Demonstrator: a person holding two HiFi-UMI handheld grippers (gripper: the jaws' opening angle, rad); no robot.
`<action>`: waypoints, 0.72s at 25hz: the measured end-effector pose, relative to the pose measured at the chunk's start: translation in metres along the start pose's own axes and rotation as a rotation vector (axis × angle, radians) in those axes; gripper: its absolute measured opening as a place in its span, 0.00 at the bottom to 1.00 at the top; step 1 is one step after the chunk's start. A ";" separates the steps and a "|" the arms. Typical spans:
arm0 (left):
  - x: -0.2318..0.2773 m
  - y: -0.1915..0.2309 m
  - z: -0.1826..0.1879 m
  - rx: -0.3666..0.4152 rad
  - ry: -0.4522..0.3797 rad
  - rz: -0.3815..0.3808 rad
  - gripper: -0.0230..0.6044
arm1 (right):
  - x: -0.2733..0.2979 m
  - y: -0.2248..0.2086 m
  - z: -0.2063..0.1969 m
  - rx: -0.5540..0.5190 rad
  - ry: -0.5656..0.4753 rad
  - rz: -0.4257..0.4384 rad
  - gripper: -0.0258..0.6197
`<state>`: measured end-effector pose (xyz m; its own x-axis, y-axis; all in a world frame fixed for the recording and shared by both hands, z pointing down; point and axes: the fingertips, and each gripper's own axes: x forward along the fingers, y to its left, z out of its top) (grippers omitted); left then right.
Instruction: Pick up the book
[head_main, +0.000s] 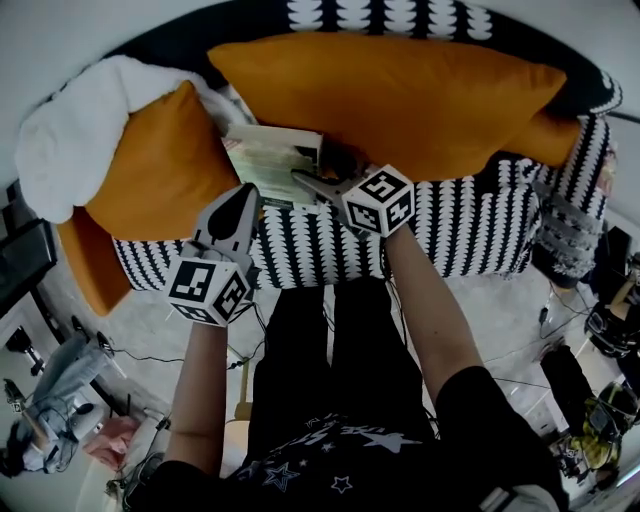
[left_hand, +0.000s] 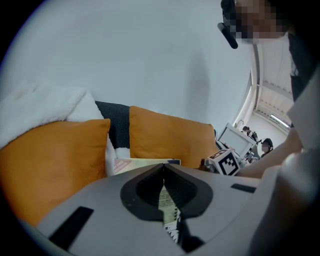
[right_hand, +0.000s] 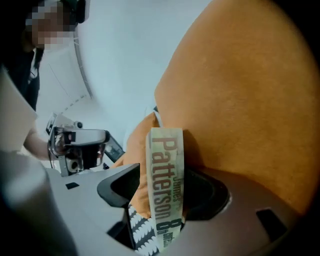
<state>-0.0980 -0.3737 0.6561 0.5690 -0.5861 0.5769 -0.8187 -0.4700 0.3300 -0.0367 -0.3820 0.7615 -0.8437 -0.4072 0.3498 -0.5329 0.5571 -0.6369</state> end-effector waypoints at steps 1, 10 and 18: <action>-0.001 -0.001 0.000 0.000 0.000 0.000 0.05 | 0.002 0.007 0.001 -0.018 0.019 0.040 0.47; -0.013 0.016 -0.007 -0.016 -0.003 0.017 0.05 | 0.048 0.020 0.001 -0.092 0.069 0.051 0.47; -0.013 -0.005 -0.012 -0.025 -0.003 0.023 0.05 | 0.050 0.013 -0.010 -0.108 0.128 0.005 0.41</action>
<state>-0.1023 -0.3556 0.6556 0.5498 -0.5985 0.5827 -0.8335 -0.4395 0.3349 -0.0866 -0.3878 0.7773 -0.8441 -0.3128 0.4355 -0.5266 0.6365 -0.5635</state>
